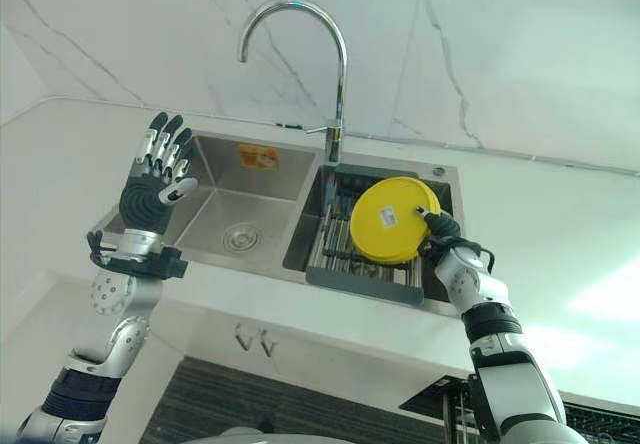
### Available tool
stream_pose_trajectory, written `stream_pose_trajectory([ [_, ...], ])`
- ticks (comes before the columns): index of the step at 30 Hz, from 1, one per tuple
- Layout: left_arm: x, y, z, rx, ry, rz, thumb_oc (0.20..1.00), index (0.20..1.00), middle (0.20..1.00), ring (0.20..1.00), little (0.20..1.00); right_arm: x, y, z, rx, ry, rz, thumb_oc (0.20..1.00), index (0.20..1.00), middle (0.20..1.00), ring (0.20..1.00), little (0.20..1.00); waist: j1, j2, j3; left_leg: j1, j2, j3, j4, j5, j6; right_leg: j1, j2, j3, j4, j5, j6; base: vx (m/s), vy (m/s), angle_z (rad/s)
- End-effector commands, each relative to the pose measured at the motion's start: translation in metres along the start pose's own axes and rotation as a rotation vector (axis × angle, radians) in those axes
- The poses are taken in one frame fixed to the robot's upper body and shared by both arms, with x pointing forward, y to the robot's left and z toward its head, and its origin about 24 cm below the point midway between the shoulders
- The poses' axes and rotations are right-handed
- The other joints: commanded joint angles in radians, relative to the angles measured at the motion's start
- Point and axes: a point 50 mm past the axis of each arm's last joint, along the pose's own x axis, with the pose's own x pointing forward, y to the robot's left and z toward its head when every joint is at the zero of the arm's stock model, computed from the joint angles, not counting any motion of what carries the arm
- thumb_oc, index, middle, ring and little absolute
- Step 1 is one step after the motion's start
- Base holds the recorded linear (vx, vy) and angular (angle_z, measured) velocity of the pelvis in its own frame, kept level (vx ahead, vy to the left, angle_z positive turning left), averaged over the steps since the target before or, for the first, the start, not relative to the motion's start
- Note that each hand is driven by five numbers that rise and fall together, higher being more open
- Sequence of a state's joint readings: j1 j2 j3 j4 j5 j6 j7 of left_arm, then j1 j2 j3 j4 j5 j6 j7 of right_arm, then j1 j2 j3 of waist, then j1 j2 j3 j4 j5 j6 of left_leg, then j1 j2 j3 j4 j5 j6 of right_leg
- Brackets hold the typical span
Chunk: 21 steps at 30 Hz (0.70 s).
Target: Place the dishes in the dishwasher.
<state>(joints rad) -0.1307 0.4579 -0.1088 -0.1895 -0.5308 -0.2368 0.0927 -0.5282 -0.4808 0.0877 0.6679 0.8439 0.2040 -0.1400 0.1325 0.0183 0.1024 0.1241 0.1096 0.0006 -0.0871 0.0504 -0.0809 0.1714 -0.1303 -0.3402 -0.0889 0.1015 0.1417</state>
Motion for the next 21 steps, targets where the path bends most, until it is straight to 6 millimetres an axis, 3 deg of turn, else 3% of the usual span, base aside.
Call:
stream_pose_trajectory([
  [1, 0.018, -0.004, 0.020, 0.021, -0.107, -0.058, 1.000, 1.000, 1.000, 1.000, 1.000, 0.000, 0.009, 0.061, -0.019, -0.250, -0.008, 0.200, 0.200, 0.200, 0.200, 0.200, 0.019, -0.036, -0.023, 0.042, -0.016, 0.074, 0.000, -0.119, -0.002, 0.041, -0.009, 0.000, 0.002, -0.142, -0.011, 0.00, 0.000, 0.00],
  [7, 0.019, -0.004, 0.021, 0.025, -0.107, -0.060, 1.000, 1.000, 1.000, 1.000, 1.000, -0.005, 0.014, 0.062, 0.058, -0.320, -0.005, 0.200, 0.200, 0.200, 0.200, 0.200, 0.008, -0.029, -0.022, 0.043, -0.012, 0.081, 0.000, -0.119, -0.002, 0.039, -0.009, 0.003, 0.002, -0.142, -0.011, 0.00, -0.007, 0.00],
  [10, 0.013, 0.000, 0.020, 0.032, -0.105, -0.064, 1.000, 1.000, 1.000, 1.000, 1.000, -0.018, 0.022, 0.058, 0.327, -0.370, 0.104, 0.200, 0.200, 0.200, 0.200, 0.200, -0.008, -0.023, -0.020, 0.042, -0.003, 0.090, 0.000, -0.118, -0.003, 0.036, -0.004, 0.007, 0.002, -0.146, -0.015, 0.02, -0.077, 0.01],
  [12, 0.009, 0.003, 0.020, 0.035, -0.102, -0.065, 1.000, 1.000, 1.000, 1.000, 1.000, -0.029, 0.026, 0.055, 0.411, -0.413, 0.163, 0.200, 0.200, 0.200, 0.200, 0.200, -0.018, -0.021, -0.021, 0.042, 0.000, 0.092, 0.000, -0.117, -0.003, 0.033, 0.000, 0.015, 0.002, -0.147, -0.016, 0.03, -0.102, 0.00],
  [16, -0.002, 0.009, 0.027, 0.099, -0.146, -0.036, 1.000, 1.000, 1.000, 1.000, 1.000, -0.060, 0.030, 0.060, 0.334, -0.549, 0.201, 0.200, 0.200, 0.200, 0.200, 0.200, -0.048, -0.013, -0.024, 0.044, 0.007, 0.100, 0.000, -0.114, -0.003, 0.021, 0.013, 0.038, 0.002, -0.149, -0.020, 0.05, -0.138, -0.02],
  [17, -0.011, 0.016, 0.034, 0.130, -0.179, -0.001, 1.000, 1.000, 1.000, 1.000, 1.000, -0.082, 0.025, 0.064, 0.318, -0.630, 0.245, 0.200, 0.200, 0.200, 0.200, 0.200, -0.071, -0.008, -0.021, 0.041, 0.018, 0.116, 0.000, -0.106, -0.009, 0.007, 0.020, 0.049, 0.002, -0.149, -0.021, 0.01, -0.137, -0.07],
  [21, -0.019, 0.022, 0.039, 0.124, -0.216, 0.027, 1.000, 1.000, 1.000, 1.000, 1.000, -0.097, 0.014, 0.065, 0.321, -0.670, 0.229, 0.200, 0.200, 0.200, 0.200, 0.200, -0.101, -0.002, -0.018, 0.033, 0.023, 0.132, 0.000, -0.096, -0.014, -0.006, 0.030, 0.075, 0.002, -0.145, -0.022, -0.04, -0.024, -0.05],
])
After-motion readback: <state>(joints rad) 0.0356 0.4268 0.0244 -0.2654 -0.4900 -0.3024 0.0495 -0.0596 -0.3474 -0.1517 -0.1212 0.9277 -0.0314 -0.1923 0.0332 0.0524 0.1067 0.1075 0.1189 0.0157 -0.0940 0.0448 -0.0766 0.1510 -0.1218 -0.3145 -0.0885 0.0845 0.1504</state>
